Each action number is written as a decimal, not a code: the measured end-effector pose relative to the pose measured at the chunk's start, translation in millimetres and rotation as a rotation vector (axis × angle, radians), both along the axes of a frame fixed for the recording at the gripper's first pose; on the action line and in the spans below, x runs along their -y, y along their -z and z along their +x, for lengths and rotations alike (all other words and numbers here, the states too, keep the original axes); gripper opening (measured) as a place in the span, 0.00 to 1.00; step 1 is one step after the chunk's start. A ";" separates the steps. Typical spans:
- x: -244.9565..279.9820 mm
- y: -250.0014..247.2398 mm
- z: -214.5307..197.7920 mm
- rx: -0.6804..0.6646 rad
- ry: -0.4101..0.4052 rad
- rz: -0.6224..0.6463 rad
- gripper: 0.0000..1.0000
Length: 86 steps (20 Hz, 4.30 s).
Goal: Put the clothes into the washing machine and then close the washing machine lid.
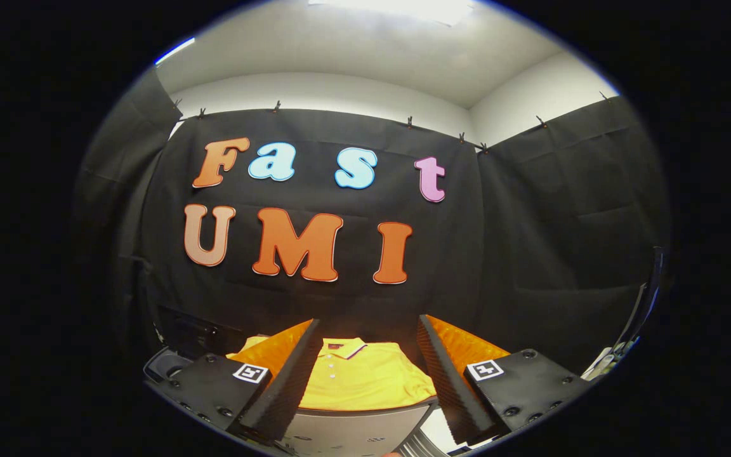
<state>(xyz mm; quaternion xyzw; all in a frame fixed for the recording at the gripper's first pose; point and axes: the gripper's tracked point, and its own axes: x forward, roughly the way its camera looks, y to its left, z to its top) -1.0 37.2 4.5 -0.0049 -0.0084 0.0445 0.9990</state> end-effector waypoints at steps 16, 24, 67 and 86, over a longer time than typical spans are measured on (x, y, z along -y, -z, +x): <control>-74.0 92.0 133.0 -0.317 -0.118 -0.145 0.98; -92.7 171.6 194.8 -0.561 -0.119 -0.105 0.99; -155.0 121.8 139.1 -0.444 -0.236 0.282 0.08; -342.1 3.7 78.9 -0.219 -0.377 0.267 0.08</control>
